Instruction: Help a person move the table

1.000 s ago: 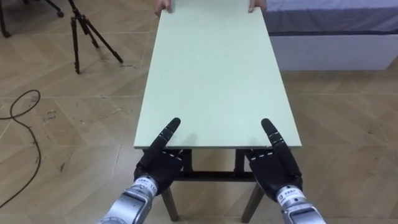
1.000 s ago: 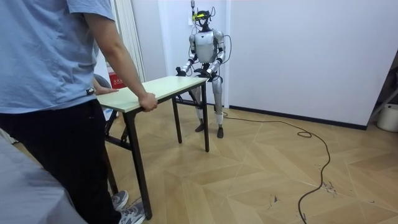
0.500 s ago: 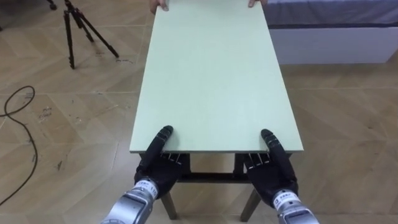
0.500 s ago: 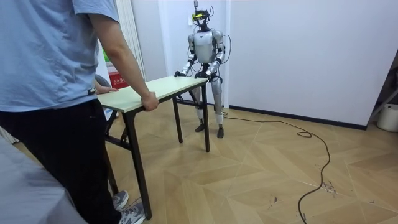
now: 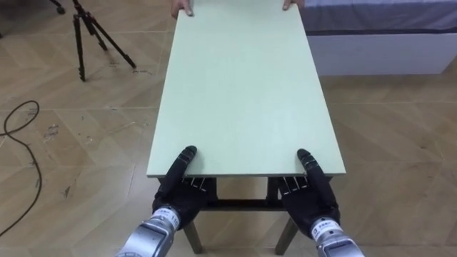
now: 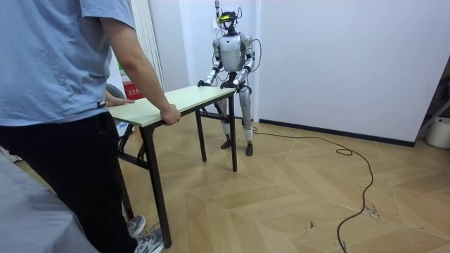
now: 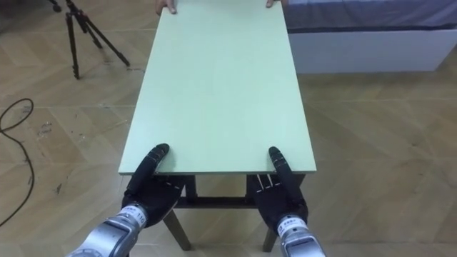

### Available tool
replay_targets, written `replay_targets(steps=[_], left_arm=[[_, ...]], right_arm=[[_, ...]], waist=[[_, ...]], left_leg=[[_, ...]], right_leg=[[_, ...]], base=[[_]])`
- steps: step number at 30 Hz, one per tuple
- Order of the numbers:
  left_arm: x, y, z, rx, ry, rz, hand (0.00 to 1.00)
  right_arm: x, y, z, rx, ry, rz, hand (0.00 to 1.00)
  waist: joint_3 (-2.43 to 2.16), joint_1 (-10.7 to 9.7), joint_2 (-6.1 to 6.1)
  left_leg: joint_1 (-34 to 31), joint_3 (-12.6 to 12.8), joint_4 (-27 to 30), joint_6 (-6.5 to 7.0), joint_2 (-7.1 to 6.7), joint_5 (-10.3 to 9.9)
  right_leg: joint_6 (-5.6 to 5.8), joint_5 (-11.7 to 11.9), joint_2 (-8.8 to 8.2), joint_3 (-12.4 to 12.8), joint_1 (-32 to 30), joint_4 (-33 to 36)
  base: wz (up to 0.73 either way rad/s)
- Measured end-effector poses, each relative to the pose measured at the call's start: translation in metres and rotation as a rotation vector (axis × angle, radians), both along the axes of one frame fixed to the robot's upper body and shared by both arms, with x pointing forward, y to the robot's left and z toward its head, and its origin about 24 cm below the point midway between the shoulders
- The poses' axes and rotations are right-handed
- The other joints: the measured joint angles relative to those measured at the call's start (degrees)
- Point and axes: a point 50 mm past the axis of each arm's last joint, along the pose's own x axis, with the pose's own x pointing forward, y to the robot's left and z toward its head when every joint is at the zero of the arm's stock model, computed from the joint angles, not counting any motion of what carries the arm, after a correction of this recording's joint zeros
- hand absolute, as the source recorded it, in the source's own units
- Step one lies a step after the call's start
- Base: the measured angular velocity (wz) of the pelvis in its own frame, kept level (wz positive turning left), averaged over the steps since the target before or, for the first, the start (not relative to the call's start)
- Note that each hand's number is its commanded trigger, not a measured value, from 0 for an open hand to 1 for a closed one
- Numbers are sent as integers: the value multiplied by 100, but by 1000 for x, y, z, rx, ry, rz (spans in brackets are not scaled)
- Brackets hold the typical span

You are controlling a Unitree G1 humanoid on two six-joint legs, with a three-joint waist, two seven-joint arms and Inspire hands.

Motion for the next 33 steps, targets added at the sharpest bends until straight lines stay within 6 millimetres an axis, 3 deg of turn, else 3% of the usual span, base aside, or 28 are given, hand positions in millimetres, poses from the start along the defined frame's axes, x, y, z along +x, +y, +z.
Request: replay_targets(steps=[8, 17, 21, 25, 30, 33], left_arm=[[0, 0, 2, 14, -13, -7, 100], [-2, -1, 22, 0, -97, 16, 100], [-3, 1, 24, 14, -111, 28, 100], [-15, 5, 30, 19, -133, 46, 100], [-23, 2, 33, 15, -143, 44, 100], [-26, 0, 33, 17, -144, 41, 100]], right_arm=[[1, -1, 1, 0, -6, -3, 100], [9, 3, 23, 2, -98, 9, 100], [9, 5, 26, -4, -114, 23, 100], [0, 10, 31, 10, -130, 30, 100], [-4, 8, 35, -7, -150, 25, 100], [-8, 6, 35, -10, -142, 22, 100]], waist=[[-5, 1, 7], [-18, -48, 14], [-46, -46, 22], [-46, -117, 23], [-46, -119, 23], [-51, -97, 58]], left_leg=[[-74, -1, 20, 0, 4, 0], [-136, -4, 20, 0, 3, 0], [-126, -6, 17, 0, 3, 0], [-137, -20, 9, 0, 4, 0], [-107, -178, -1, 0, 1, 0], [-22, -520, -6, 2, 52, 3]], right_leg=[[0, 0, -2, -65, -60, 13], [1, 1, -2, -74, -125, 14], [1, 1, -1, -80, -119, 15], [1, 1, -1, -132, -122, 15], [1, 1, 1, -134, -121, 91], [0, 1, 12, -162, -234, 487]], base=[[0], [0], [-1], [1], [2], [-7]])
